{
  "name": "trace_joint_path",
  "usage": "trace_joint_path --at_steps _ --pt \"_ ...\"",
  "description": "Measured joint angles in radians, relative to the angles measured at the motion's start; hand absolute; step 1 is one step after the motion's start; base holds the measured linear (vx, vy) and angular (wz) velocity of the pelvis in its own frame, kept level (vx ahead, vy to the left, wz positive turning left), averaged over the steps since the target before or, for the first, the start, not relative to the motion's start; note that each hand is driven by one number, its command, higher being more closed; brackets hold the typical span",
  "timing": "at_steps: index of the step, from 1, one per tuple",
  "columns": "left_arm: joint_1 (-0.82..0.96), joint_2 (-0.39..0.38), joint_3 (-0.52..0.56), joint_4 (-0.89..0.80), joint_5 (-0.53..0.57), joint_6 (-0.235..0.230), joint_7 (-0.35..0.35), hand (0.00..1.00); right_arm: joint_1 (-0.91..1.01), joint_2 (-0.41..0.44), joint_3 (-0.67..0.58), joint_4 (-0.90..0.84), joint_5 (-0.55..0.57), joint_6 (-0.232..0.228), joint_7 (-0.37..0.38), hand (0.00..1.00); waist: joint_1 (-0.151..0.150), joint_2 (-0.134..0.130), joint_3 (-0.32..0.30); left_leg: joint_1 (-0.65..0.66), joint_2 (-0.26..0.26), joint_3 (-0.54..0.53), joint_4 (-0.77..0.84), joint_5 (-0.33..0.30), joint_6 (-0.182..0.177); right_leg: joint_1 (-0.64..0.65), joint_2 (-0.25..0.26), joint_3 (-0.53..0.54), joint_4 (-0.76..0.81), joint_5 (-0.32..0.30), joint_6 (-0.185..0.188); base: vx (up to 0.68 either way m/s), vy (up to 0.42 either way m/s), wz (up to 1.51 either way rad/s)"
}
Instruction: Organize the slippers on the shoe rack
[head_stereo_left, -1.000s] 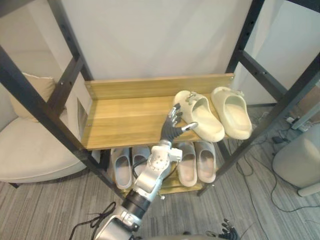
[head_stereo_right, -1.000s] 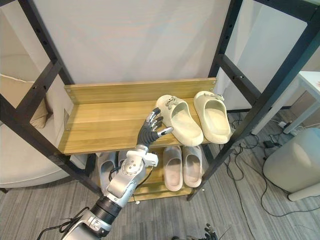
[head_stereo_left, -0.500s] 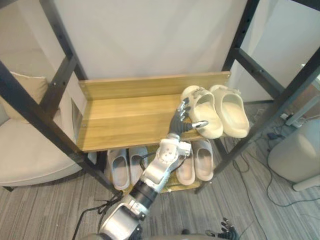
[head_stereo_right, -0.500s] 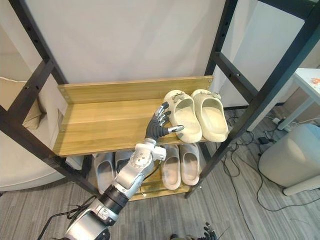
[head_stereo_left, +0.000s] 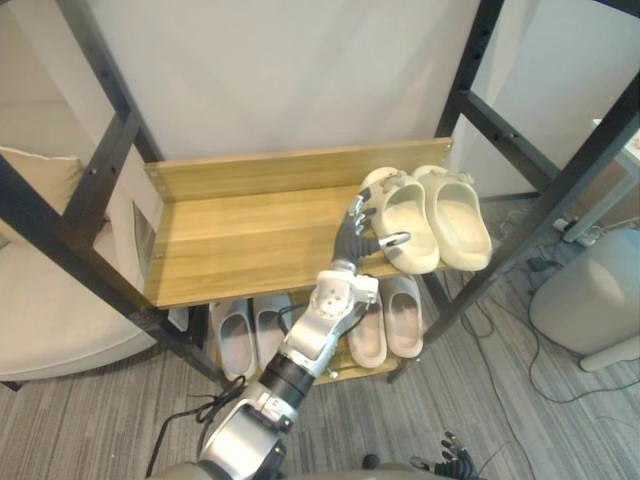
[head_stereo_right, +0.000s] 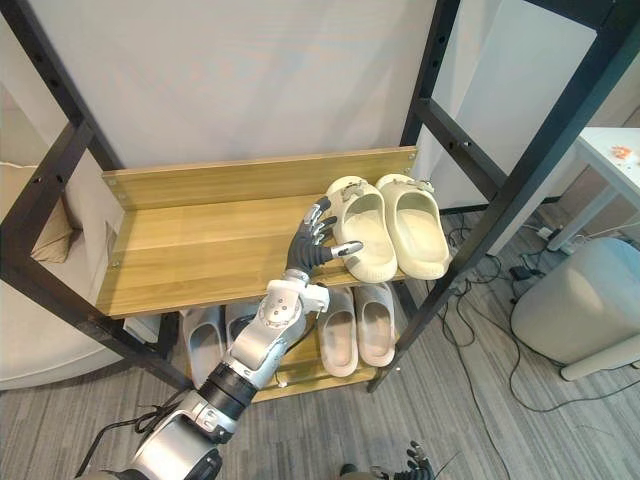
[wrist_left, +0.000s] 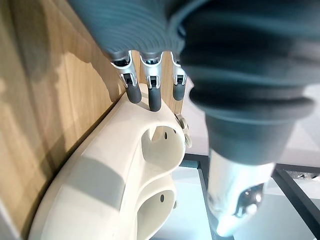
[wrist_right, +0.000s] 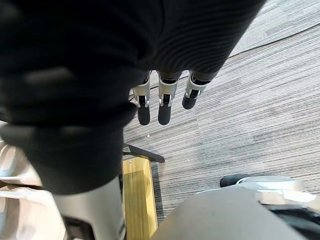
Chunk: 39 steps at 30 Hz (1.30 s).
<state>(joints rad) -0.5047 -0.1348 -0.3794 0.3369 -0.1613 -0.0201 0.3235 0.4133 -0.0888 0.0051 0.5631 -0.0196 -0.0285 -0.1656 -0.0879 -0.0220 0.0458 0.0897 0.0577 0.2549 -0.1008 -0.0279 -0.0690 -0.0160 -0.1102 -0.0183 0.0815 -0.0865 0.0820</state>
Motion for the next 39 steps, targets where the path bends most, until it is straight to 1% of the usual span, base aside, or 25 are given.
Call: trace_joint_path --at_steps 5,8,11,13,16,20,22,23,26,28,32,34,37,39 --pt "-0.022 0.016 0.04 -0.026 0.001 0.005 -0.004 0.0 -0.001 0.0 -0.002 -0.002 0.0 -0.001 0.004 0.0 0.003 0.003 0.002 -0.001 0.0 -0.014 0.001 0.0 0.0 0.005 0.0 -0.009 0.002 -0.005 -0.001 -0.01 -0.003 0.06" --pt "-0.018 0.043 0.042 -0.083 0.0 0.004 -0.012 0.0 -0.001 -0.002 -0.004 -0.002 0.0 -0.001 0.015 0.0 0.006 0.007 0.004 -0.001 0.001 -0.024 0.001 0.0 0.0 0.009 0.0 -0.019 0.003 -0.009 -0.002 0.0 -0.009 0.1" --pt "0.006 0.05 0.049 -0.14 -0.002 0.003 -0.029 0.0 -0.002 -0.004 -0.004 -0.001 0.0 -0.001 0.022 0.0 0.008 0.008 0.005 -0.001 0.0 -0.045 0.002 0.0 0.0 0.017 -0.002 -0.031 0.003 -0.014 -0.001 0.01 -0.018 0.14" --pt "0.032 0.055 0.046 -0.179 -0.021 -0.006 -0.047 0.0 -0.002 -0.008 -0.004 0.002 0.0 0.0 0.035 0.0 0.017 0.008 0.005 -0.001 0.0 -0.055 0.004 0.0 0.0 0.019 -0.003 -0.039 0.007 -0.019 -0.001 0.02 -0.015 0.16" --pt "0.071 0.074 0.043 -0.228 -0.063 -0.016 -0.066 0.0 -0.003 -0.01 -0.004 0.004 0.0 0.0 0.043 0.0 0.02 0.011 0.006 -0.009 -0.001 -0.075 0.018 0.0 0.0 0.021 -0.007 -0.057 0.012 -0.02 0.0 0.01 -0.014 0.2" --pt "0.145 0.098 0.013 -0.334 -0.133 -0.027 -0.096 0.0 -0.006 -0.013 -0.005 0.016 0.0 0.001 0.047 0.0 0.031 0.012 0.005 -0.017 -0.005 -0.102 0.034 0.0 0.0 0.034 -0.012 -0.077 0.014 -0.021 -0.001 -0.03 -0.01 0.17" --pt "0.203 0.123 -0.017 -0.4 -0.183 -0.045 -0.135 0.0 -0.021 -0.02 -0.004 0.051 -0.001 0.002 0.057 0.0 0.035 0.012 -0.001 -0.012 -0.008 -0.117 0.033 0.0 0.001 0.052 -0.013 -0.085 0.018 -0.033 -0.004 -0.07 -0.027 0.23" --pt "0.234 0.124 -0.03 -0.426 -0.198 -0.053 -0.144 0.0 -0.026 -0.026 -0.004 0.066 -0.001 0.005 0.062 0.0 0.04 0.017 -0.01 -0.013 -0.008 -0.127 0.031 0.001 0.001 0.052 -0.012 -0.088 0.018 -0.033 -0.004 -0.07 -0.029 0.14" --pt "0.328 0.149 -0.061 -0.486 -0.236 -0.057 -0.192 0.0 -0.039 -0.038 -0.004 0.093 -0.001 0.011 0.067 0.0 0.047 0.029 -0.022 -0.013 -0.008 -0.134 0.028 0.006 0.002 0.055 -0.012 -0.096 0.019 -0.033 -0.004 -0.03 -0.015 0.09" --pt "0.355 0.166 -0.075 -0.494 -0.239 -0.057 -0.215 0.0 -0.041 -0.039 -0.005 0.1 -0.002 0.011 0.068 0.0 0.048 0.03 -0.024 -0.014 -0.009 -0.144 0.028 0.01 0.002 0.057 -0.012 -0.102 0.019 -0.033 -0.004 -0.01 -0.016 0.12" --pt "0.467 0.222 -0.094 -0.508 -0.276 -0.057 -0.286 0.0 -0.078 -0.036 -0.004 0.169 -0.003 0.011 0.074 0.0 0.053 0.017 -0.026 0.003 -0.011 -0.164 0.024 0.014 -0.001 0.085 -0.009 -0.128 0.015 -0.035 -0.008 0.0 -0.021 0.14" --pt "0.528 0.274 -0.103 -0.508 -0.29 -0.056 -0.315 0.0 -0.082 -0.036 -0.003 0.187 -0.009 0.01 0.077 0.0 0.062 0.011 -0.036 0.012 -0.011 -0.172 0.013 0.022 -0.002 0.085 -0.008 -0.135 0.015 -0.037 -0.01 0.0 -0.022 0.08" --pt "0.593 0.312 -0.098 -0.503 -0.309 -0.055 -0.354 0.0 -0.099 -0.035 0.0 0.221 -0.015 0.011 0.08 0.0 0.073 0.003 -0.036 0.016 -0.014 -0.183 -0.001 0.035 0.001 0.087 -0.01 -0.144 0.016 -0.037 -0.01 -0.01 -0.012 0.11" --pt "0.645 0.326 -0.08 -0.499 -0.313 -0.054 -0.37 0.0 -0.111 -0.035 0.001 0.242 -0.02 0.011 0.082 0.0 0.076 -0.001 -0.038 0.017 -0.015 -0.184 -0.001 0.036 0.002 0.086 -0.011 -0.148 0.016 -0.037 -0.01 -0.03 -0.004 0.04"
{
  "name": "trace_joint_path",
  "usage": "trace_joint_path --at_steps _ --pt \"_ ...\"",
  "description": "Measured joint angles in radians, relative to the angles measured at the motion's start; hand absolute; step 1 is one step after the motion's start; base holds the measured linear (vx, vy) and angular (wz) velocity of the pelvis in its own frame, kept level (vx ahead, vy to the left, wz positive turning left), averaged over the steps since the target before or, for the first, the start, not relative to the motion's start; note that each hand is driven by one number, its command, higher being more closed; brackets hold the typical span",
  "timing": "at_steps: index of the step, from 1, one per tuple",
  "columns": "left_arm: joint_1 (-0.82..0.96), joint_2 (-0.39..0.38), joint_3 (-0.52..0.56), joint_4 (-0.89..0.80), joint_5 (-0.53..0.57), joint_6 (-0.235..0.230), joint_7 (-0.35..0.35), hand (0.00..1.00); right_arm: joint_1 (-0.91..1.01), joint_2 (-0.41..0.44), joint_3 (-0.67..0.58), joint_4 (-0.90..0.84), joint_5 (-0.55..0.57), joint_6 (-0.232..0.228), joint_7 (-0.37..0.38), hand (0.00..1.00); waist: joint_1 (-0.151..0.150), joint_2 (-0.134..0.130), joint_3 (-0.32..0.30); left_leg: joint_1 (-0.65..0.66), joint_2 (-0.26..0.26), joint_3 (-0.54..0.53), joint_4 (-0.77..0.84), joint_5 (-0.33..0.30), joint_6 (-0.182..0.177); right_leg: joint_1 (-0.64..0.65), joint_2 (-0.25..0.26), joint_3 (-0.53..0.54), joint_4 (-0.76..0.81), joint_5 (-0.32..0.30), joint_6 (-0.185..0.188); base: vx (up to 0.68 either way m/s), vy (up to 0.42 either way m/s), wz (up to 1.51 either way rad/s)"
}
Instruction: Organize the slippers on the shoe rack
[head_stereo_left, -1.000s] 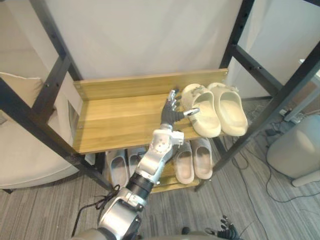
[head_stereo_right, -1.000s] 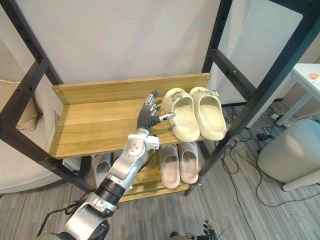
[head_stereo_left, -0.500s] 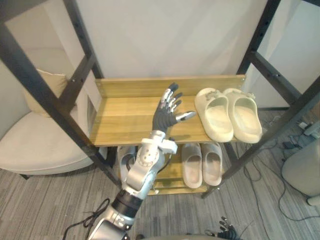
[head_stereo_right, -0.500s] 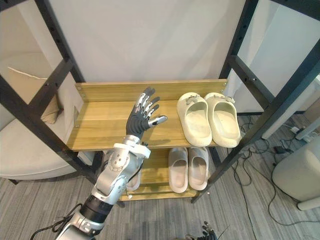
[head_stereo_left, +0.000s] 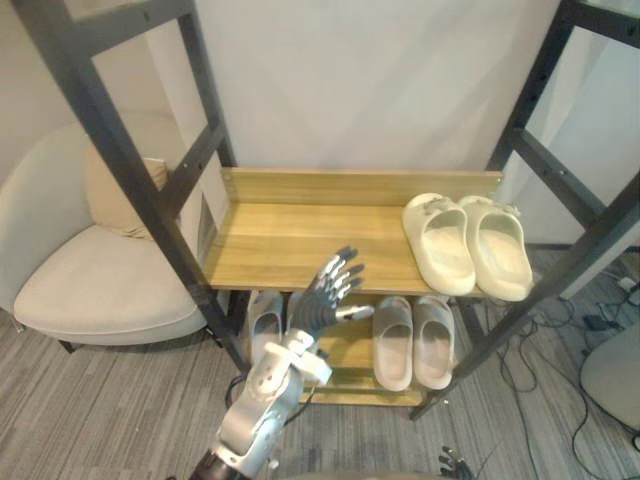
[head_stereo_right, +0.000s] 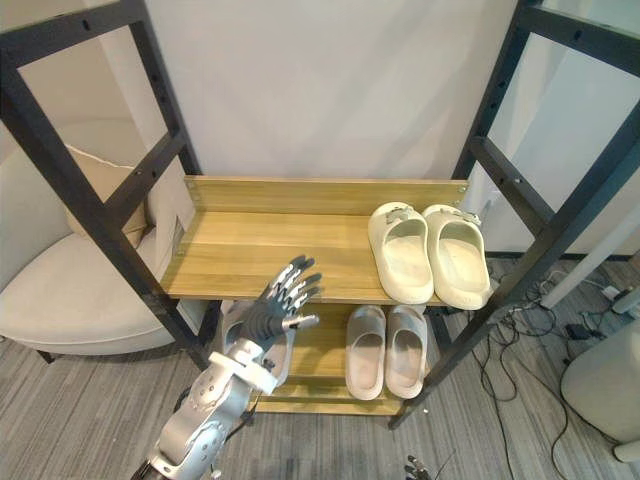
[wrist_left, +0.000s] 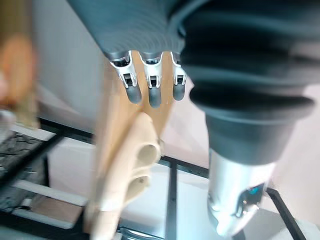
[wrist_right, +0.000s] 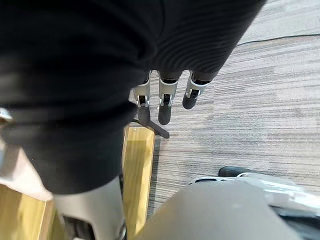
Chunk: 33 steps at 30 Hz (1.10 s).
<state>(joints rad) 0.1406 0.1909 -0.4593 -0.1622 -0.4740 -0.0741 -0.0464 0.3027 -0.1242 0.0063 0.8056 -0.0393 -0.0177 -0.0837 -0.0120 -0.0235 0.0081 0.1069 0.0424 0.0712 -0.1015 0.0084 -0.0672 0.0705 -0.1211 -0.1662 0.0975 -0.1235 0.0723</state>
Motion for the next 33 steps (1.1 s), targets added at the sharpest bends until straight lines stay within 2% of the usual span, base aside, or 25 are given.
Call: trace_joint_path --at_steps 9,14,23,28,33 --pt "0.142 0.034 0.12 0.219 0.046 0.001 -0.069 0.0 -0.03 0.004 0.001 0.051 -0.004 -0.002 0.006 0.0 0.008 -0.014 -0.004 0.005 -0.003 -0.043 0.0 0.013 -0.002 0.023 -0.004 -0.041 -0.001 -0.005 0.002 -0.03 -0.018 0.14" --pt "0.16 0.028 0.186 0.398 0.169 -0.002 -0.066 0.0 -0.051 0.004 0.001 0.087 -0.011 -0.007 0.014 0.0 0.014 -0.019 -0.004 0.005 -0.002 -0.052 0.0 0.016 -0.003 0.032 -0.003 -0.046 -0.013 -0.005 0.002 -0.01 -0.01 0.06" --pt "0.146 -0.012 0.306 0.649 0.44 -0.001 0.01 0.0 -0.096 0.007 0.002 0.122 -0.033 -0.011 0.023 0.0 0.013 -0.032 0.011 0.005 -0.003 -0.054 0.0 0.016 -0.003 0.036 -0.002 -0.047 -0.016 -0.004 0.002 0.0 0.0 0.0" --pt "0.139 -0.027 0.352 0.734 0.502 0.002 0.028 0.0 -0.112 0.007 0.001 0.122 -0.037 -0.011 0.023 0.0 0.013 -0.027 0.015 0.003 -0.003 -0.052 -0.001 0.016 -0.003 0.032 -0.002 -0.044 -0.019 -0.005 0.003 0.0 0.0 0.0" --pt "0.136 -0.055 0.405 0.799 0.533 0.014 0.085 0.0 -0.119 0.005 -0.002 0.122 -0.038 -0.011 0.022 0.0 0.013 -0.02 0.022 -0.001 -0.003 -0.049 -0.001 0.014 -0.004 0.028 -0.001 -0.04 -0.021 -0.005 0.003 0.0 0.0 0.0"
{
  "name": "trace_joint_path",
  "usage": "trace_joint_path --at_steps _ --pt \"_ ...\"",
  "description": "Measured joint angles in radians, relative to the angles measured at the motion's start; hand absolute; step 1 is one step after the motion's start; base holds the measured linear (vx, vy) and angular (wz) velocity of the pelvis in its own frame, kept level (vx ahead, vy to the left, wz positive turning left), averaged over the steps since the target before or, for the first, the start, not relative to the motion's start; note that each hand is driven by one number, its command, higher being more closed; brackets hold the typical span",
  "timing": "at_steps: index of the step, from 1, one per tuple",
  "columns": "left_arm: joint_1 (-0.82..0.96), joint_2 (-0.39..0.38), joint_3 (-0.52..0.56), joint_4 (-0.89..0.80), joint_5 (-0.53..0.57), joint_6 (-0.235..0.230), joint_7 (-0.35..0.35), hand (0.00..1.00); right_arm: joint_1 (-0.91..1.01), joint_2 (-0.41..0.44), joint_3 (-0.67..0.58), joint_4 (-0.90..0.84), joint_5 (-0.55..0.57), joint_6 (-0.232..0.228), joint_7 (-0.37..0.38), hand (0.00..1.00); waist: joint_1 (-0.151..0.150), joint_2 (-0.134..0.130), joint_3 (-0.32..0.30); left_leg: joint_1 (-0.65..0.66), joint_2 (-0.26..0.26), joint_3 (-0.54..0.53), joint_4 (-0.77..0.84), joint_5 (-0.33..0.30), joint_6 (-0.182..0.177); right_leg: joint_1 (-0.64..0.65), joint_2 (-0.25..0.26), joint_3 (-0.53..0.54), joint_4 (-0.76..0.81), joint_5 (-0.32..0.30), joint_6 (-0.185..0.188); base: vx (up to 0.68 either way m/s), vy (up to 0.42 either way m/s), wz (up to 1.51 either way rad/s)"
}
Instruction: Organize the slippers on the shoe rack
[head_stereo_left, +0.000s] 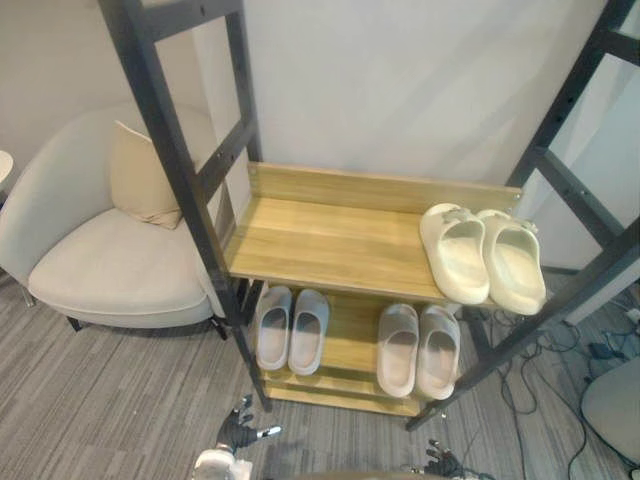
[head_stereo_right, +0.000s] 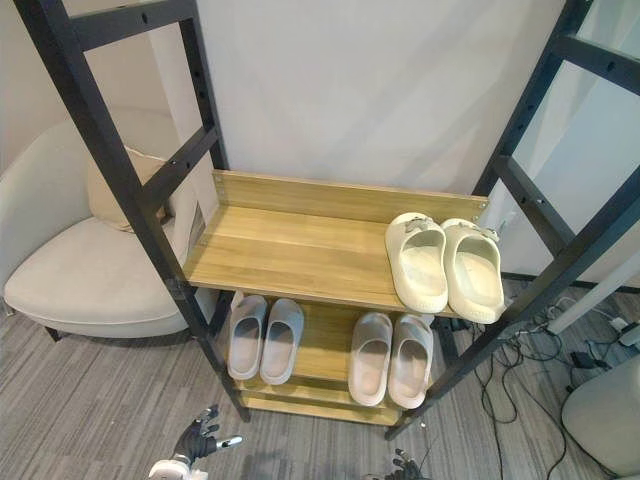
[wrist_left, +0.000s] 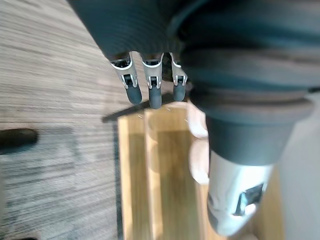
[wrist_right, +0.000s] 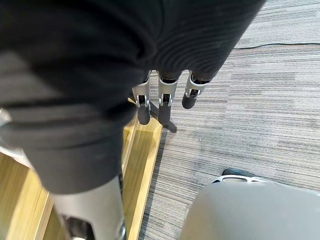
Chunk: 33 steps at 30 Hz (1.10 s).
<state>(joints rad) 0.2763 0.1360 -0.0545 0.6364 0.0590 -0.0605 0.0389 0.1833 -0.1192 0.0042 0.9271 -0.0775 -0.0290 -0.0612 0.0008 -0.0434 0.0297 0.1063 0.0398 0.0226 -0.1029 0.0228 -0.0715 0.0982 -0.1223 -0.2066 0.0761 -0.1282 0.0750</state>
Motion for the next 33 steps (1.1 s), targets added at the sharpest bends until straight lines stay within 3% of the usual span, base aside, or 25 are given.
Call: trace_joint_path --at_steps 7,11,12,14,15,17,19,22,25,26,27,28,29,31,32,33 --pt "-0.026 -0.026 0.038 0.06 0.018 0.007 0.027 0.0 -0.036 0.0 0.0 0.0 -0.001 0.001 -0.001 0.0 0.001 0.013 0.024 0.0 0.0 0.008 0.0 -0.005 0.0 -0.007 0.0 0.009 0.011 -0.002 0.001 0.0 -0.001 -0.03" --pt "-0.043 -0.047 0.041 0.066 0.017 0.011 0.037 0.0 -0.086 0.011 0.001 -0.003 -0.002 0.001 -0.006 0.0 0.007 0.012 0.078 -0.003 -0.016 0.016 0.037 -0.033 0.012 -0.067 -0.033 0.049 0.196 -0.056 0.04 -0.01 0.004 -0.03" --pt "-0.063 -0.057 0.037 0.063 0.017 0.016 0.044 0.0 -0.105 0.01 0.001 -0.024 -0.001 0.0 -0.009 0.0 0.004 0.025 0.103 -0.012 -0.019 -0.01 0.077 -0.05 0.016 -0.129 -0.034 0.12 0.36 -0.055 0.039 -0.05 0.016 0.52" --pt "-0.076 -0.069 0.037 0.061 0.017 0.021 0.048 0.0 -0.08 0.024 0.004 -0.054 -0.001 0.0 -0.016 0.0 0.001 0.018 0.1 -0.052 -0.037 -0.085 0.144 -0.064 0.018 -0.188 -0.011 0.28 0.515 -0.061 0.036 -0.01 -0.001 1.09" --pt "-0.08 -0.072 0.039 0.058 0.017 0.024 0.051 0.0 -0.068 0.045 0.006 -0.065 0.0 0.001 -0.02 0.0 0.0 0.004 0.09 -0.074 -0.048 -0.12 0.171 -0.069 0.015 -0.204 0.021 0.387 0.555 -0.077 0.016 0.02 -0.039 1.31" --pt "-0.087 -0.077 0.04 0.038 0.017 0.026 0.058 0.0 -0.038 0.075 0.031 -0.098 0.001 0.0 -0.02 0.0 0.006 -0.025 0.07 -0.147 -0.08 -0.189 0.227 -0.075 0.006 -0.19 0.045 0.521 0.542 -0.128 0.019 0.0 -0.066 1.17" --pt "-0.087 -0.097 0.049 0.02 0.017 0.027 0.066 0.0 -0.037 0.083 0.047 -0.127 0.002 0.001 -0.02 0.0 0.035 -0.024 0.074 -0.187 -0.084 -0.222 0.259 -0.078 -0.003 -0.157 0.052 0.561 0.476 -0.169 0.004 -0.06 -0.132 0.67" --pt "-0.086 -0.131 0.069 0.004 0.017 0.024 0.076 0.0 -0.04 0.084 0.053 -0.16 0.009 0.001 -0.027 0.0 0.061 0.002 0.087 -0.243 -0.085 -0.262 0.296 -0.073 -0.032 -0.094 0.03 0.514 0.329 -0.233 -0.013 -0.11 -0.171 0.45" --pt "-0.1 -0.173 0.068 0.002 0.015 0.025 0.09 0.0 -0.05 0.078 0.059 -0.168 0.01 0.004 -0.039 0.0 0.054 0.048 0.106 -0.302 -0.056 -0.342 0.315 -0.058 -0.052 -0.098 0.079 0.421 0.308 -0.238 -0.038 -0.18 -0.188 0.79" --pt "-0.094 -0.186 0.055 0.003 0.013 0.026 0.088 0.0 -0.052 0.073 0.057 -0.169 0.011 0.006 -0.043 0.0 0.056 0.071 0.105 -0.318 -0.024 -0.312 0.297 -0.07 -0.003 -0.101 0.094 0.371 0.307 -0.23 -0.053 -0.25 -0.227 0.87" --pt "-0.093 -0.186 0.059 0.004 0.013 0.027 0.088 0.0 -0.057 0.072 0.056 -0.168 0.011 0.009 -0.046 0.0 0.053 0.063 0.105 -0.319 -0.008 -0.282 0.275 -0.079 0.013 -0.103 0.094 0.353 0.3 -0.223 -0.064 -0.23 -0.206 1.15" --pt "-0.117 -0.185 0.069 0.005 0.013 0.028 0.091 0.0 -0.072 0.088 0.04 -0.169 0.012 0.009 -0.058 0.0 0.043 0.034 0.107 -0.366 0.037 -0.122 0.33 -0.104 0.049 -0.111 0.066 0.286 0.27 -0.201 -0.075 -0.17 -0.17 1.33" --pt "-0.138 -0.183 0.065 0.005 0.014 0.028 0.09 0.0 -0.082 0.079 0.036 -0.169 0.012 0.01 -0.066 0.0 0.038 0.034 0.113 -0.405 0.079 0.019 0.453 -0.107 0.045 -0.104 0.061 0.234 0.259 -0.182 -0.086 -0.12 -0.141 1.4" --pt "-0.145 -0.182 0.067 0.008 0.016 0.028 0.091 0.0 -0.082 0.077 0.023 -0.169 0.012 0.011 -0.068 0.0 0.035 0.039 0.11 -0.394 0.132 0.175 0.626 -0.105 0.054 -0.099 0.064 0.157 0.273 -0.179 -0.087 -0.07 -0.088 1.16" --pt "-0.151 -0.182 0.066 0.025 0.017 0.027 0.091 0.0 -0.081 0.078 0.01 -0.167 0.012 0.011 -0.068 0.0 0.027 0.054 0.103 -0.377 0.151 0.243 0.633 -0.146 0.077 -0.095 0.074 0.12 0.278 -0.179 -0.087 -0.1 -0.09 1.53" --pt "-0.168 -0.181 0.056 0.051 0.019 0.027 0.091 0.0 -0.091 0.072 -0.003 -0.163 0.012 0.012 -0.067 0.0 0.016 0.072 0.102 -0.367 0.136 0.274 0.541 -0.128 0.072 -0.106 0.091 0.101 0.295 -0.171 -0.099 -0.12 -0.047 1.36"
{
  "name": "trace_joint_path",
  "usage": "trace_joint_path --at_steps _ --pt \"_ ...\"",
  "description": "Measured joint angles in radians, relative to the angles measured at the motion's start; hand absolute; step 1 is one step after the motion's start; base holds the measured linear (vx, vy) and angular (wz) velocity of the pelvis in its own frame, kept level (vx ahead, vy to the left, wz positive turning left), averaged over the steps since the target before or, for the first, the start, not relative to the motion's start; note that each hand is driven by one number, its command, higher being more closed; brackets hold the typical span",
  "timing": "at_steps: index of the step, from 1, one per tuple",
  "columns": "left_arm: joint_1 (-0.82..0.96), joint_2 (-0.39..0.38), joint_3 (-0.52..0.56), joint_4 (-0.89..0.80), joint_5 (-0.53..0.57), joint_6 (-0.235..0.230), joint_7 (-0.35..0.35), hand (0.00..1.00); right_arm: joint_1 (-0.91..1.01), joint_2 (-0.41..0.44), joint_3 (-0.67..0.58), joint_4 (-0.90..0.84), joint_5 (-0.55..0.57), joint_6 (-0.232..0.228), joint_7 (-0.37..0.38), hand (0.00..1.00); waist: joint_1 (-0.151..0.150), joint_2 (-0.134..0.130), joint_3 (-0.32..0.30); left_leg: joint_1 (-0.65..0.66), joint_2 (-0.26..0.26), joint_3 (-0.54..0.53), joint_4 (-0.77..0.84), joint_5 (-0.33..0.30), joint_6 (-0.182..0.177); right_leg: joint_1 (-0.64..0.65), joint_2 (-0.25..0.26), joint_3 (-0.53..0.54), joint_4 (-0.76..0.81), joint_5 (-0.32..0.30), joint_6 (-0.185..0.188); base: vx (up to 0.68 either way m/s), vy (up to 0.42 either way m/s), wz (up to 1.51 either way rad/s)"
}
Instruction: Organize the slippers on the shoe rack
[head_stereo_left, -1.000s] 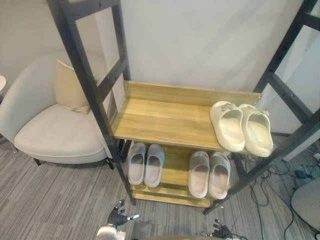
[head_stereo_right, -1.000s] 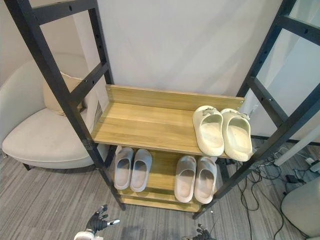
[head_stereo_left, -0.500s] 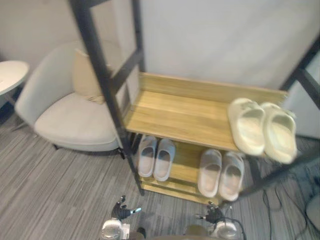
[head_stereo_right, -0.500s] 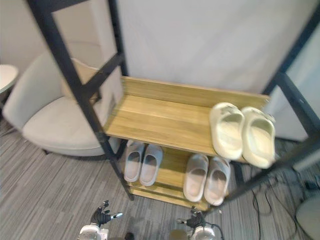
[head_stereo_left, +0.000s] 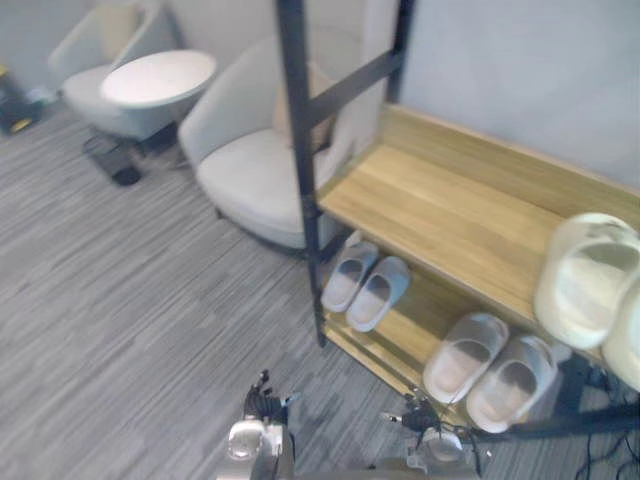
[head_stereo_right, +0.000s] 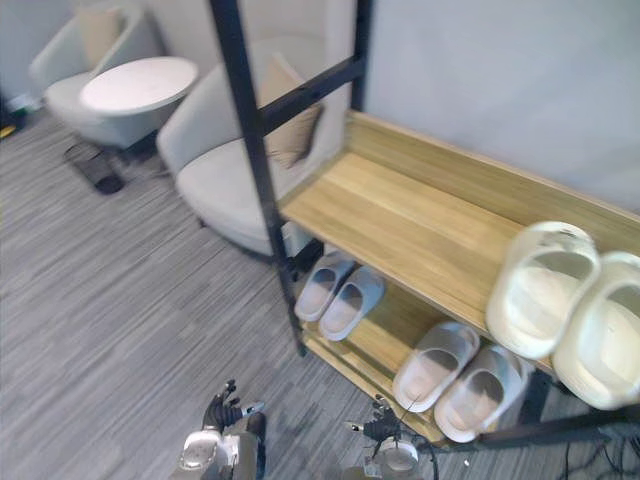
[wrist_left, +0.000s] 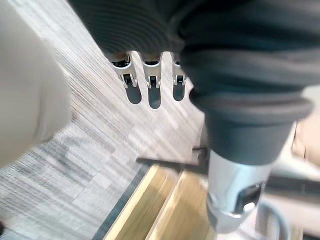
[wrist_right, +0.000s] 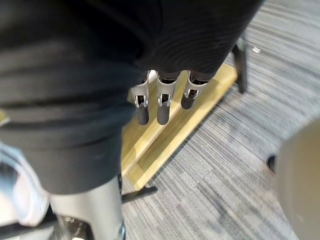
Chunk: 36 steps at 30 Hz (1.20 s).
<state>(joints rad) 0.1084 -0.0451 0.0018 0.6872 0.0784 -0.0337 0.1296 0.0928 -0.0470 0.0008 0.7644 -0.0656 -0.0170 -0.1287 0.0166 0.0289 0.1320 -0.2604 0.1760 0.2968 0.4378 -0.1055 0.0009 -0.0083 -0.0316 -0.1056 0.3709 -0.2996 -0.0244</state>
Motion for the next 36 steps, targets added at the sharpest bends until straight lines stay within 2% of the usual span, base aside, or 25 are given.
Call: trace_joint_path --at_steps 1,2,3,4,5,6,8,12,15,17,18,20,21,22,23,24,25,28,30,31,32,33,34,35,36 --pt "-0.008 0.003 -0.006 0.008 0.0 -0.001 0.0 0.0 -0.004 -0.001 -0.008 0.003 0.0 0.001 0.0 0.0 -0.007 -0.002 0.001 0.02 -0.02 -0.009 -0.08 0.029 -0.026 -0.014 -0.001 0.007 -0.011 0.01 -0.01 -0.11 0.026 1.49" --pt "-0.027 0.025 -0.013 0.022 0.003 -0.003 0.001 0.0 -0.002 0.014 -0.015 0.02 -0.001 -0.002 0.002 0.0 -0.033 -0.036 -0.007 0.046 -0.053 0.008 -0.163 0.028 -0.009 -0.002 -0.047 0.007 -0.085 0.025 -0.009 -0.04 0.068 1.23" --pt "-0.047 0.042 -0.02 0.082 0.014 0.0 -0.001 0.0 -0.032 0.028 -0.035 0.058 -0.002 -0.002 0.003 0.0 -0.028 -0.041 0.007 0.085 -0.007 0.105 0.014 -0.06 0.01 0.047 -0.058 -0.036 -0.155 0.06 0.024 0.01 0.073 1.12" --pt "-0.047 0.04 -0.022 0.112 0.022 0.0 -0.001 0.0 -0.028 0.024 -0.04 0.058 -0.002 -0.002 0.003 0.0 -0.031 -0.029 0.005 0.14 -0.002 0.123 -0.021 -0.078 -0.03 0.062 -0.056 -0.046 -0.173 0.066 0.035 0.02 0.052 0.8" --pt "-0.051 0.036 -0.022 0.125 0.027 0.001 -0.002 0.0 -0.029 0.018 -0.044 0.058 -0.002 -0.002 0.003 0.0 -0.038 -0.015 0.005 0.159 -0.014 0.113 -0.072 -0.079 -0.043 0.068 -0.051 -0.058 -0.182 0.073 0.045 -0.05 0.124 0.69" --pt "-0.057 0.04 -0.027 0.137 0.038 0.001 -0.003 0.0 -0.031 0.019 -0.058 0.071 -0.001 -0.001 0.004 0.0 -0.045 -0.026 0.015 0.189 -0.055 0.103 -0.169 -0.047 -0.049 0.076 -0.065 -0.074 -0.204 0.091 0.058 -0.07 0.137 0.5" --pt "-0.038 0.066 -0.033 0.152 0.039 0.0 -0.004 0.0 -0.021 0.036 -0.059 0.084 -0.002 0.0 0.01 0.0 -0.032 -0.03 0.01 0.257 -0.107 0.101 -0.327 0.037 -0.036 0.079 -0.081 -0.074 -0.229 0.133 0.063 -0.08 0.139 0.23" --pt "-0.019 0.086 -0.029 0.195 0.039 0.0 -0.002 0.0 -0.025 0.042 -0.057 0.091 -0.002 0.0 0.011 0.0 -0.031 -0.031 0.006 0.326 -0.164 0.097 -0.521 0.146 -0.012 0.074 -0.098 -0.073 -0.235 0.141 0.076 -0.07 0.095 0.05" --pt "-0.014 0.105 -0.016 0.206 0.038 -0.003 -0.002 0.0 -0.051 0.045 -0.052 0.124 -0.004 0.0 0.011 0.0 -0.03 -0.045 0.014 0.347 -0.201 0.083 -0.55 0.153 -0.003 0.053 -0.134 -0.088 -0.165 0.094 0.1 -0.14 0.064 0.16" --pt "-0.013 0.108 -0.007 0.213 0.037 -0.004 -0.001 0.0 -0.04 0.037 -0.046 0.124 -0.005 0.0 0.013 0.0 -0.038 -0.066 0.016 0.353 -0.242 0.018 -0.55 0.137 0.018 0.045 -0.183 -0.099 -0.084 0.024 0.133 -0.07 0.022 0.51" --pt "-0.013 0.108 -0.003 0.212 0.037 -0.005 -0.001 0.0 -0.04 0.038 -0.046 0.124 -0.005 0.0 0.013 0.0 -0.038 -0.067 0.015 0.346 -0.249 0.002 -0.55 0.135 0.022 0.045 -0.185 -0.094 -0.08 0.018 0.139 -0.02 0.026 0.64" --pt "-0.009 0.104 0.013 0.215 0.034 -0.005 0.0 0.0 -0.033 0.044 -0.051 0.112 -0.005 -0.001 0.017 0.0 -0.049 -0.07 0.009 0.314 -0.296 -0.094 -0.549 0.121 0.05 0.063 -0.147 -0.001 -0.098 -0.067 0.224 0.04 0.036 0.94" --pt "-0.009 0.103 0.014 0.214 0.031 -0.006 0.0 0.0 -0.03 0.045 -0.057 0.112 -0.005 -0.001 0.017 0.0 -0.054 -0.074 0.007 0.313 -0.305 -0.112 -0.54 0.115 0.062 0.064 -0.134 0.028 -0.1 -0.085 0.251 0.13 0.01 1.31" --pt "-0.01 0.104 0.021 0.203 0.018 -0.01 0.002 0.0 -0.028 0.043 -0.061 0.111 -0.005 -0.002 0.017 0.0 -0.065 -0.088 0.003 0.286 -0.328 -0.175 -0.513 0.109 0.09 0.062 -0.11 0.121 -0.046 -0.062 0.24 0.14 -0.004 1.23" --pt "-0.018 0.1 0.032 0.211 0.005 -0.01 0.003 0.0 -0.03 0.042 -0.059 0.114 -0.005 0.001 0.021 0.0 -0.058 -0.085 0.013 0.294 -0.339 -0.238 -0.52 0.125 0.117 -0.003 -0.086 0.189 0.099 -0.039 0.143 0.13 0.012 1.19" --pt "-0.021 0.099 0.036 0.213 -0.002 -0.01 0.003 0.0 -0.032 0.038 -0.059 0.11 -0.004 -0.001 0.022 0.0 -0.059 -0.075 0.014 0.297 -0.333 -0.259 -0.52 0.125 0.117 -0.018 -0.068 0.212 0.136 -0.028 0.11 0.09 0.057 1.12" --pt "-0.016 0.098 0.045 0.219 -0.005 -0.01 0.003 0.0 -0.032 0.029 -0.059 0.11 -0.004 -0.003 0.022 0.0 -0.066 -0.061 0.012 0.299 -0.308 -0.297 -0.506 0.122 0.115 -0.023 -0.019 0.244 0.11 -0.041 0.048 0.09 0.077 1.01" --pt "-0.012 0.102 0.079 0.22 -0.029 -0.012 0.005 0.0 -0.03 0.036 -0.035 0.115 -0.004 -0.002 0.023 0.0 -0.036 -0.071 0.004 0.31 -0.29 -0.369 -0.455 0.06 0.097 -0.078 0.025 0.22 0.095 -0.043 0.047 0.13 0.02 0.77" --pt "-0.003 0.099 0.094 0.22 -0.043 -0.011 0.004 0.0 -0.029 0.041 -0.026 0.113 -0.004 -0.004 0.027 0.0 -0.03 -0.075 -0.002 0.313 -0.286 -0.421 -0.379 0.019 0.082 -0.083 0.049 0.183 0.08 -0.041 0.043 0.25 -0.04 0.87" --pt "-0.003 0.092 0.101 0.214 -0.043 -0.011 0.004 0.0 -0.023 0.046 -0.025 0.101 -0.004 -0.003 0.028 0.0 -0.031 -0.071 -0.004 0.307 -0.285 -0.447 -0.336 -0.012 0.058 -0.083 0.057 0.161 0.063 -0.034 0.031 0.34 -0.052 1.28" --pt "-0.007 0.066 0.122 0.205 -0.043 -0.013 0.003 0.0 0.007 0.048 -0.022 0.054 -0.003 -0.005 0.029 0.0 -0.03 -0.058 -0.009 0.264 -0.285 -0.466 -0.213 -0.061 0.019 -0.077 0.066 0.125 -0.012 -0.005 -0.002 0.28 -0.024 1.27" --pt "-0.022 0.043 0.144 0.192 -0.043 -0.013 0.004 0.0 0.015 0.051 -0.014 0.022 -0.003 -0.007 0.03 0.0 -0.027 -0.056 -0.008 0.172 -0.295 -0.408 -0.021 -0.088 -0.009 -0.075 0.062 0.107 -0.103 0.051 0.0 0.31 -0.004 1.28" --pt "-0.03 0.02 0.163 0.156 -0.045 -0.011 0.003 0.0 0.017 0.05 0.005 -0.007 -0.003 -0.006 0.03 0.0 -0.019 -0.055 -0.005 0.073 -0.286 -0.314 0.204 -0.093 -0.03 -0.052 0.046 0.088 -0.199 0.175 -0.013 0.21 0.036 0.95" --pt "-0.027 0.009 0.173 0.15 -0.046 -0.011 0.003 0.0 0.014 0.051 0.015 -0.01 -0.003 -0.008 0.03 0.0 -0.018 -0.028 0.005 0.035 -0.248 -0.279 0.318 -0.102 -0.047 -0.025 0.056 0.058 -0.191 0.166 -0.018 0.25 0.055 0.67" --pt "-0.019 -0.01 0.169 0.127 -0.06 -0.009 0.002 0.0 0.003 0.05 0.021 0.004 -0.002 0.002 0.03 0.0 0.006 0.009 0.01 -0.019 -0.129 -0.164 0.498 -0.146 -0.021 0.042 0.082 0.055 -0.193 0.147 -0.043 0.32 0.037 0.37"
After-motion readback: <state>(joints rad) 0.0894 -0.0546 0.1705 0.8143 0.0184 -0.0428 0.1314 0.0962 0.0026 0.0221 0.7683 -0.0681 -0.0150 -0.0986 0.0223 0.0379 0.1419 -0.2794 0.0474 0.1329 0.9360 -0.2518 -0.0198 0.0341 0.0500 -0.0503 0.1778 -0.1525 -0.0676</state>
